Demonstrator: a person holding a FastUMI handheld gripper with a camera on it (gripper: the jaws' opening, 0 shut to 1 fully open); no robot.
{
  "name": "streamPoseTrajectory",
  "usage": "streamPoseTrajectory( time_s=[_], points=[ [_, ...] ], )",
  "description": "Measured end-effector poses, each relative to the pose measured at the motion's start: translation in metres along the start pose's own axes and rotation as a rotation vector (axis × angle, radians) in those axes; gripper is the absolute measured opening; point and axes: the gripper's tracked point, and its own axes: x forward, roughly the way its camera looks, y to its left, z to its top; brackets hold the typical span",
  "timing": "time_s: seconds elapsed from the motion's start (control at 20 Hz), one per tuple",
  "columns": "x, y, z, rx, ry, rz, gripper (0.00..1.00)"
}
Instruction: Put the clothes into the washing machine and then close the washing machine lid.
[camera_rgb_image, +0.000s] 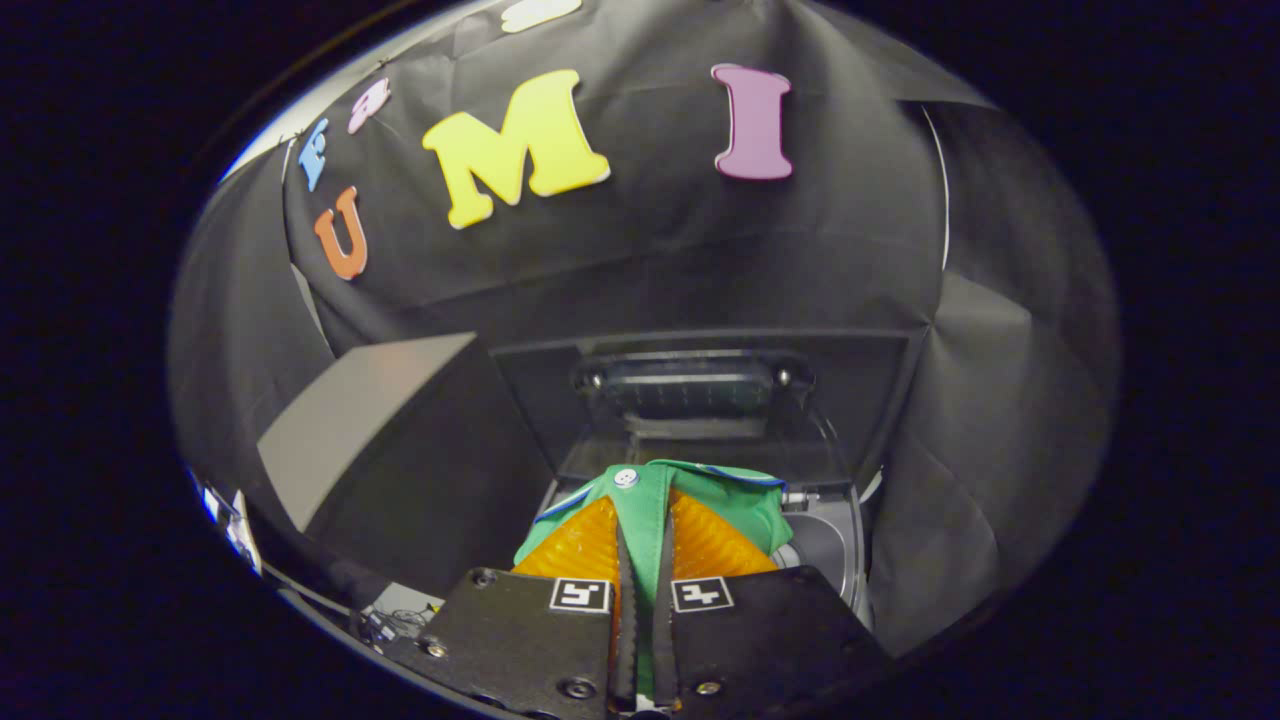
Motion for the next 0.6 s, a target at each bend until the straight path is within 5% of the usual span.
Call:
streamPoseTrajectory(
  time_s=[0.6],
  points=[
    [0.121, -0.017, -0.129, 0.015, 0.331, -0.058, 0.1]
  ],
)
